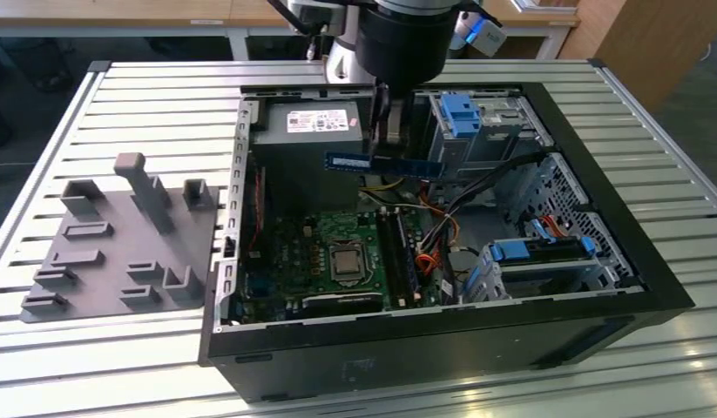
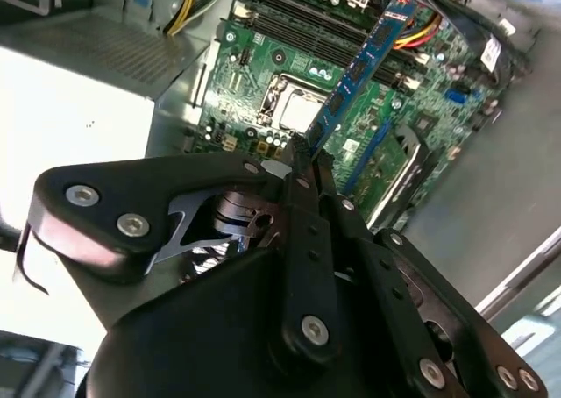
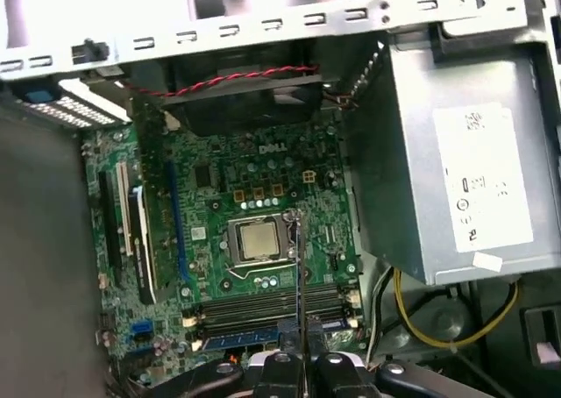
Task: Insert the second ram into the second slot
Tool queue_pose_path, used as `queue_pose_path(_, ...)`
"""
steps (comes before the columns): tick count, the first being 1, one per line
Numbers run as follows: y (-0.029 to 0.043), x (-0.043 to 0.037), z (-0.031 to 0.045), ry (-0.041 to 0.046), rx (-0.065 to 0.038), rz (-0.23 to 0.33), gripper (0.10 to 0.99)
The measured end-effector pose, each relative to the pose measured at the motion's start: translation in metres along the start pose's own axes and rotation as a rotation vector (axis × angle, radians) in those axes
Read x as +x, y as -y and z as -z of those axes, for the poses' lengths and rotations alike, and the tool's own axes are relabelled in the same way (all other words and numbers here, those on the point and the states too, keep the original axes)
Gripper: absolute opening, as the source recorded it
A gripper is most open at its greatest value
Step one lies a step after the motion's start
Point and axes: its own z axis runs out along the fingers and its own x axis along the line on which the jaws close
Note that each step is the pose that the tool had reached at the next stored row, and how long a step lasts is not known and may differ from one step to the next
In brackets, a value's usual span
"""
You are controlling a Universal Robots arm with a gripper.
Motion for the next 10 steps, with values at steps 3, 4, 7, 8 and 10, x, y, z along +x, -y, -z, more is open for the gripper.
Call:
queue_pose_path(3,0.0001,0.0,-0.0016,0.0018,0.0,-0.054,0.137)
queue_pose_path(4,0.0001,0.0,-0.0022,0.0024,0.0,-0.072,0.137)
queue_pose_path(7,0.0002,0.0,-0.0039,0.0042,0.001,-0.127,0.137)
queue_pose_path(8,0.0002,0.0,-0.0045,0.0048,0.001,-0.145,0.137)
queue_pose_path(10,0.0002,0.0,-0.0056,0.0058,0.001,-0.181,0.137)
